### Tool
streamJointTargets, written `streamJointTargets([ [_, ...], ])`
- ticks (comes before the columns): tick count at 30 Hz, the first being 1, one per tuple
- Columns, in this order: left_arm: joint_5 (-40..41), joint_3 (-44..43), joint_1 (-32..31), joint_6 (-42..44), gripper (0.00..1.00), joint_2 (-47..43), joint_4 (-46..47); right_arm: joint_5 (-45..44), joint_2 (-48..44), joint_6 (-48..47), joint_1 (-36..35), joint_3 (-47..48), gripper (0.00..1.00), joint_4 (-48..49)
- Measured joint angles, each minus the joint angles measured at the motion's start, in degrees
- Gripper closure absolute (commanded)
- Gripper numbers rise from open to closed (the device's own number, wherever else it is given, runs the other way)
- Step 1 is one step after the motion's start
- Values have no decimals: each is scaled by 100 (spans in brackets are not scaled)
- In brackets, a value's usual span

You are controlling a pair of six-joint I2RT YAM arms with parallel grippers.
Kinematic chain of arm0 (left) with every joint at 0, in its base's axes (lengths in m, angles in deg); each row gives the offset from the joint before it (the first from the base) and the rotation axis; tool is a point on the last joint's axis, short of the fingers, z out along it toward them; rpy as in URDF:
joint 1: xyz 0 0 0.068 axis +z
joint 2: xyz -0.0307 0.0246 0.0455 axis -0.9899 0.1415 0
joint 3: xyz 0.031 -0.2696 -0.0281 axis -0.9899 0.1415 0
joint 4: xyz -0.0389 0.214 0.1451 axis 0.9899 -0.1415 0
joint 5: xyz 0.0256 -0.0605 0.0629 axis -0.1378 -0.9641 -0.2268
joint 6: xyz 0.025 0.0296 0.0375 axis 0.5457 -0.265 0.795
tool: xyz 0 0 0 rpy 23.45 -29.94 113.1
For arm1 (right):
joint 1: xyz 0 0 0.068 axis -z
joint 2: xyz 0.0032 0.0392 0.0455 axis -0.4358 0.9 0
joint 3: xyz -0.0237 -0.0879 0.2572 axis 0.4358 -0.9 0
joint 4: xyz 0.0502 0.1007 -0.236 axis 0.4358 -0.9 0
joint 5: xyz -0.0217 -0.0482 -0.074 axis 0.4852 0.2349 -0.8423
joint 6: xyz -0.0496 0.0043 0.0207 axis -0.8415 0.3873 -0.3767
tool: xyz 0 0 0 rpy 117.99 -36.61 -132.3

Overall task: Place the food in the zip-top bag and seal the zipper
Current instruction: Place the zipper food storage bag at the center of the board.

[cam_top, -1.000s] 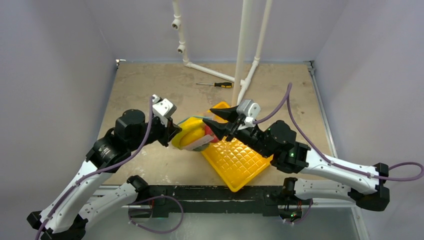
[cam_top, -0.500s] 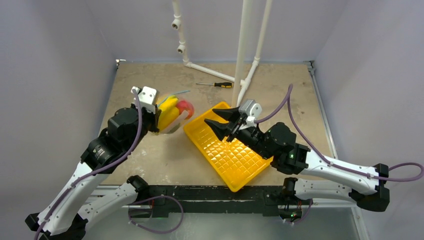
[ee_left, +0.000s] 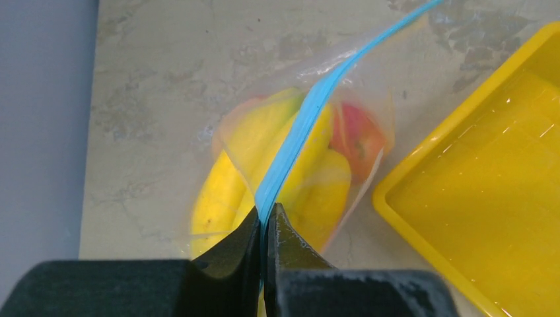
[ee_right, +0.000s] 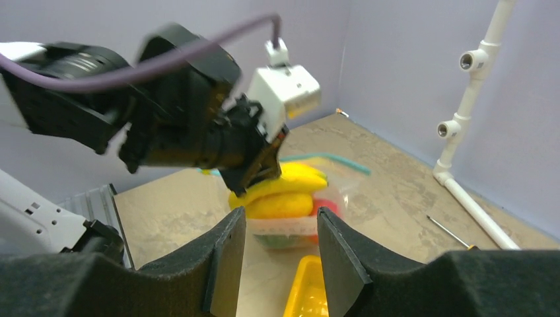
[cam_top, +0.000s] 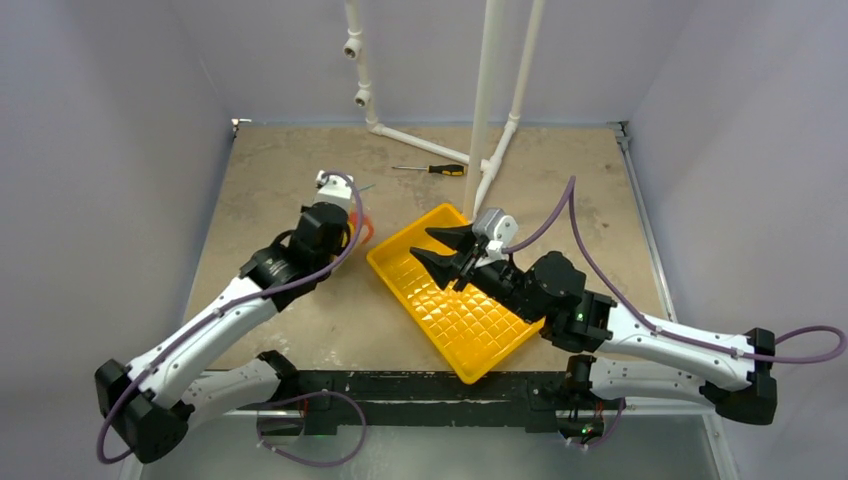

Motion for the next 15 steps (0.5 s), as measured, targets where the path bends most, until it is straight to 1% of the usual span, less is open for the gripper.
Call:
streamJointTargets([
  [3, -13, 111, -9, -343, 100, 463, -7, 2, -79, 4, 0, -76, 53, 9],
  [7, -179, 127, -31, -796, 100, 817, -68, 2, -236, 22, 0, -205, 53, 20],
  [13, -660, 437, -28, -1296, 100, 837, -87, 11, -459, 98, 0, -363, 52, 17],
  [15, -898, 549, -28, -1412, 95, 811, -44, 22, -476, 160, 0, -369, 52, 20],
])
